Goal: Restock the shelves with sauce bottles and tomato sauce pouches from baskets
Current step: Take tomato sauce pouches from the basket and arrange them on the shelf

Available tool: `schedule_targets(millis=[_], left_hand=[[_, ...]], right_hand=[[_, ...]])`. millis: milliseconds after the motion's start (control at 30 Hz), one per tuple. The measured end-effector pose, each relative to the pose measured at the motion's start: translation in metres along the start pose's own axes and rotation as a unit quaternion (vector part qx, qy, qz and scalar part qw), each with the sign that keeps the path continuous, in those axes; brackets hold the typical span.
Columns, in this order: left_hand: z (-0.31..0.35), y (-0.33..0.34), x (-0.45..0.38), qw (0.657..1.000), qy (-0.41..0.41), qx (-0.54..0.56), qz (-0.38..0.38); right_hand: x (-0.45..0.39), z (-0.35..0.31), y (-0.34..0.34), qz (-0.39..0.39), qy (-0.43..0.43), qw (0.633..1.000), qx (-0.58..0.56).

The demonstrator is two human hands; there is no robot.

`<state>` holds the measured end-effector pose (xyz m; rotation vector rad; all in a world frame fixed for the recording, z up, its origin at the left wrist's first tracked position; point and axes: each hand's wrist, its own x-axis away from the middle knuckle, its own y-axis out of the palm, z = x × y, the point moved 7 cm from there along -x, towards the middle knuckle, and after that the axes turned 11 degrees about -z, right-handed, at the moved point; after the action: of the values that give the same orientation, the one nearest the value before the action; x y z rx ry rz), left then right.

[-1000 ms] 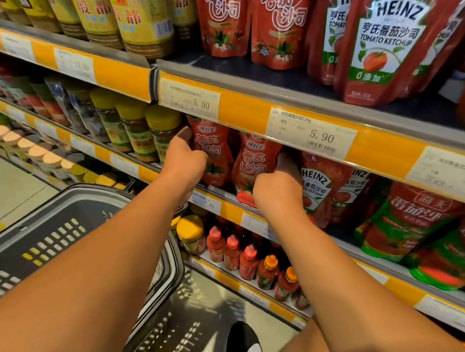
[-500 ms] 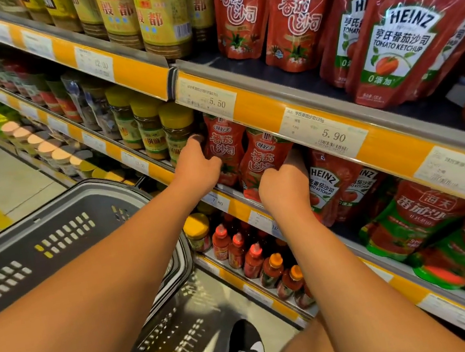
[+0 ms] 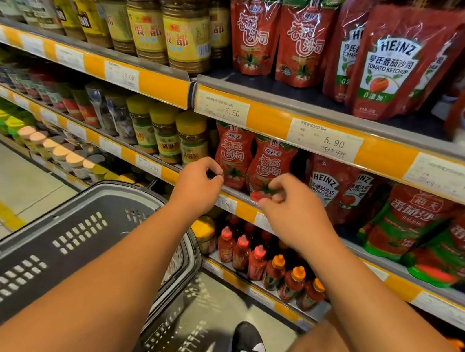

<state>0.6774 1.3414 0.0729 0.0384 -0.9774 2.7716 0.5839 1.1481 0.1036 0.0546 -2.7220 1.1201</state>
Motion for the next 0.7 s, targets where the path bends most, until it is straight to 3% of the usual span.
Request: schedule_targets(millis=[67,233,700], left_hand=[[0.005,0.005,0.000,0.997,0.017,-0.068,-0.025],[0.013,0.020,-0.010,0.980,0.057,-0.166,-0.098],[0.008,0.033,-0.050,0.983,0.062,-0.156,-0.075]], right_hand=[[-0.008,-0.006,0.018,-0.049,-0.011,0.994,0.093],[-0.033,-0.010,0.044,-0.084,0.009,0.982,0.168],[-0.069,0.008,0.043,-0.088,0.067,0.986,0.126]])
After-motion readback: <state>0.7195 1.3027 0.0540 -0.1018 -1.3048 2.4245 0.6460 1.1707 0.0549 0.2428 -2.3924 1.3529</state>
